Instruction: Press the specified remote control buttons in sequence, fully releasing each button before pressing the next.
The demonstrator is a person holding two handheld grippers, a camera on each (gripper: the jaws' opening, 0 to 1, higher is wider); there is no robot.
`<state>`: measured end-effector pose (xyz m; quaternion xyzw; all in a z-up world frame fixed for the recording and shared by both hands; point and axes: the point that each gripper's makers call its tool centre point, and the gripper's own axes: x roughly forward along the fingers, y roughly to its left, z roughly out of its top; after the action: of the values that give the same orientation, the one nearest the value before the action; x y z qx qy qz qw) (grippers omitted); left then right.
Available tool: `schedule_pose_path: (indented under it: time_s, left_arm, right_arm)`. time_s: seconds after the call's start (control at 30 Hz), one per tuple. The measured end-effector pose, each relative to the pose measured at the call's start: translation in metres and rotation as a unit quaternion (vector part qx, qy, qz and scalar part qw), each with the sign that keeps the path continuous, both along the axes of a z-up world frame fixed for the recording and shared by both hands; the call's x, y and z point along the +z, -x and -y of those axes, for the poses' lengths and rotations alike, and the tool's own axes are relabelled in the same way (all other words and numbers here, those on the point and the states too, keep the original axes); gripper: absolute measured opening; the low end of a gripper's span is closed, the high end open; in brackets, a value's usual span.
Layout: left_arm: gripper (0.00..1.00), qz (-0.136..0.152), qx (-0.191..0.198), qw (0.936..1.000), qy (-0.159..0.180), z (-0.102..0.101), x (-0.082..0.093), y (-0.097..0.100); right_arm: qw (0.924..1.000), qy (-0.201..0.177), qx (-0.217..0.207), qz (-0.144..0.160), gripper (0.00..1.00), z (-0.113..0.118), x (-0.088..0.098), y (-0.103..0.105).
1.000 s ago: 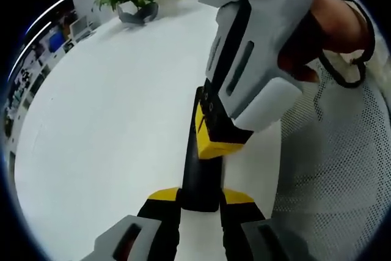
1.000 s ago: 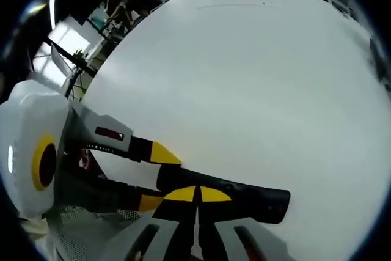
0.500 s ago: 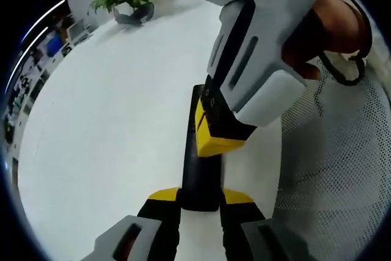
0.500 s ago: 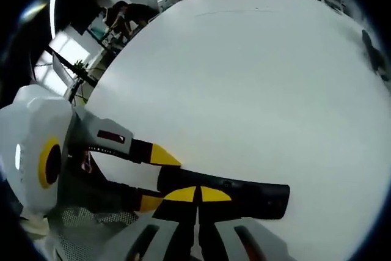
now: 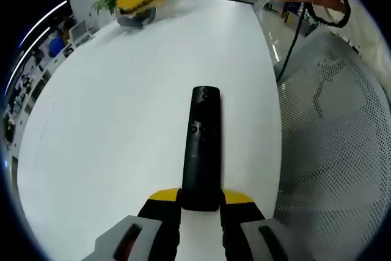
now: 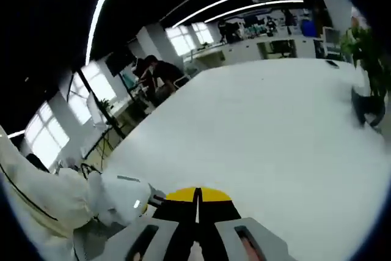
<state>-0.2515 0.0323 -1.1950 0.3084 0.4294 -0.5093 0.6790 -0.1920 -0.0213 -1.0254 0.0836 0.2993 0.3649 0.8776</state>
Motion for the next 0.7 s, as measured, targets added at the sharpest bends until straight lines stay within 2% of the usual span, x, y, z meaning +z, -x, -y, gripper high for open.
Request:
schedule_pose_path:
  time_s: [0.07,0.13,0.23,0.3,0.37,0.57,0.63,0.7]
  left_arm:
    - [0.24,-0.002,0.0,1.0,0.0,0.0,0.0,0.0]
    - [0.24,0.0,-0.005,1.0,-0.001,0.0,0.0,0.0]
    - [0.23,0.0,-0.007,1.0,0.002,0.0,0.0,0.0]
    - [0.23,-0.001,-0.008,1.0,0.004,0.0,0.0,-0.001]
    - [0.23,-0.004,-0.01,0.9999,0.007,0.0,0.0,-0.002]
    - [0.23,-0.008,-0.019,0.9997,0.01,0.0,0.0,-0.007]
    - [0.23,-0.006,-0.024,0.9997,0.008,0.0,0.0,-0.011]
    - [0.23,-0.003,-0.029,0.9996,0.004,0.0,0.0,-0.014]
  right_arm:
    - [0.9999,-0.004,-0.005,0.015,0.0,0.005,0.013,0.0]
    - [0.9988,-0.019,-0.014,0.044,0.02,0.01,0.031,-0.001]
    - [0.9968,-0.049,-0.019,0.061,0.13,0.018,0.053,0.004]
    - [0.9963,-0.049,-0.023,0.066,0.18,0.023,0.058,0.007]
    - [0.9951,-0.036,-0.038,0.084,0.2,0.032,0.063,0.007]
    - [0.9909,-0.01,-0.061,0.12,0.34,0.053,0.063,0.013]
    - [0.9851,-0.008,-0.08,0.152,0.44,0.062,0.07,0.012]
    - [0.979,-0.033,-0.099,0.175,0.6,0.066,0.08,0.012]
